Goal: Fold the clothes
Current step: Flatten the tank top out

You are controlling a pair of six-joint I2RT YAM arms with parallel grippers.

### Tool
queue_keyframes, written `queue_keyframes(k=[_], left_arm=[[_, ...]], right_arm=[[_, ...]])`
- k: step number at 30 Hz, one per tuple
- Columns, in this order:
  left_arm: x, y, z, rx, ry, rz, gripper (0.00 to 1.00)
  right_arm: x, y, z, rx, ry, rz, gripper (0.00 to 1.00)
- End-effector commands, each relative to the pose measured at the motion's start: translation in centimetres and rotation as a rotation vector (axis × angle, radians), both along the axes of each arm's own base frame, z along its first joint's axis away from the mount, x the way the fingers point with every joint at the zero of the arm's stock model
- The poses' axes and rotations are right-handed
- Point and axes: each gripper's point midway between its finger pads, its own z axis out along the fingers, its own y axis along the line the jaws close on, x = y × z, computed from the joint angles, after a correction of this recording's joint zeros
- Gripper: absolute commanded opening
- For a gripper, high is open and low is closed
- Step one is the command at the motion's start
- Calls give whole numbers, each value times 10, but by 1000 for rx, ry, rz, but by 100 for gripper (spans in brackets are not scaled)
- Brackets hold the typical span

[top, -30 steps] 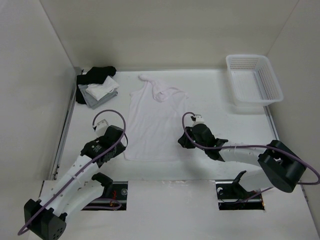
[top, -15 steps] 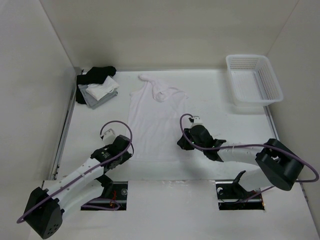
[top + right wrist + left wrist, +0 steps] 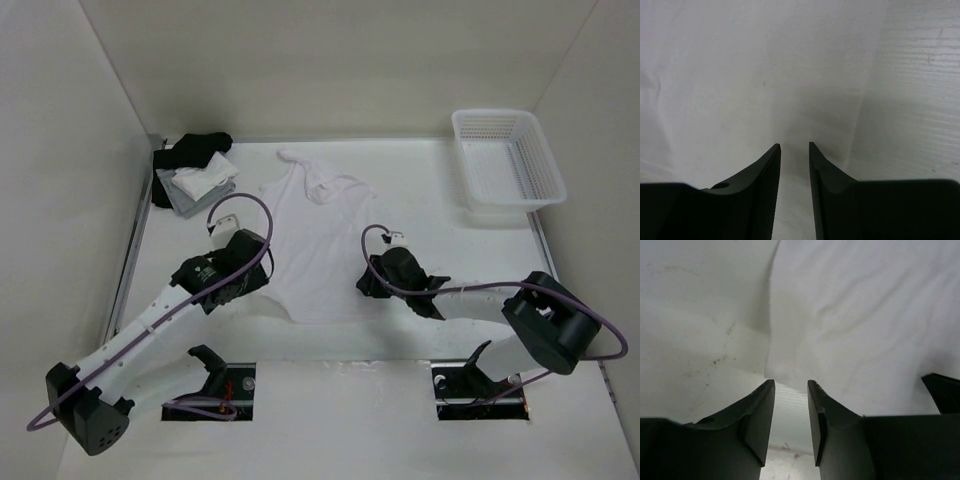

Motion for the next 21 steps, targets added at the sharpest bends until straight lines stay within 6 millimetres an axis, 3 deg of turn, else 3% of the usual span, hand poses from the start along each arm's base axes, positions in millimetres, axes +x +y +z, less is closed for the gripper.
queue_keyframes(k=[1,6,16,21], left_arm=[[-27,14,-3,144,99,-68,35],[-29,7,-36,101,104,-26,37],[-32,30,-66,-81,17,237,27],[-19,32,-81,-182,-71,325,28]], right_arm=[[13,2,11,22,-28,-40,35],[15,-4,13,19,-42,-63,38],[17,-1,22,34,-71,-52,38],[15,2,20,30,-68,-38,37]])
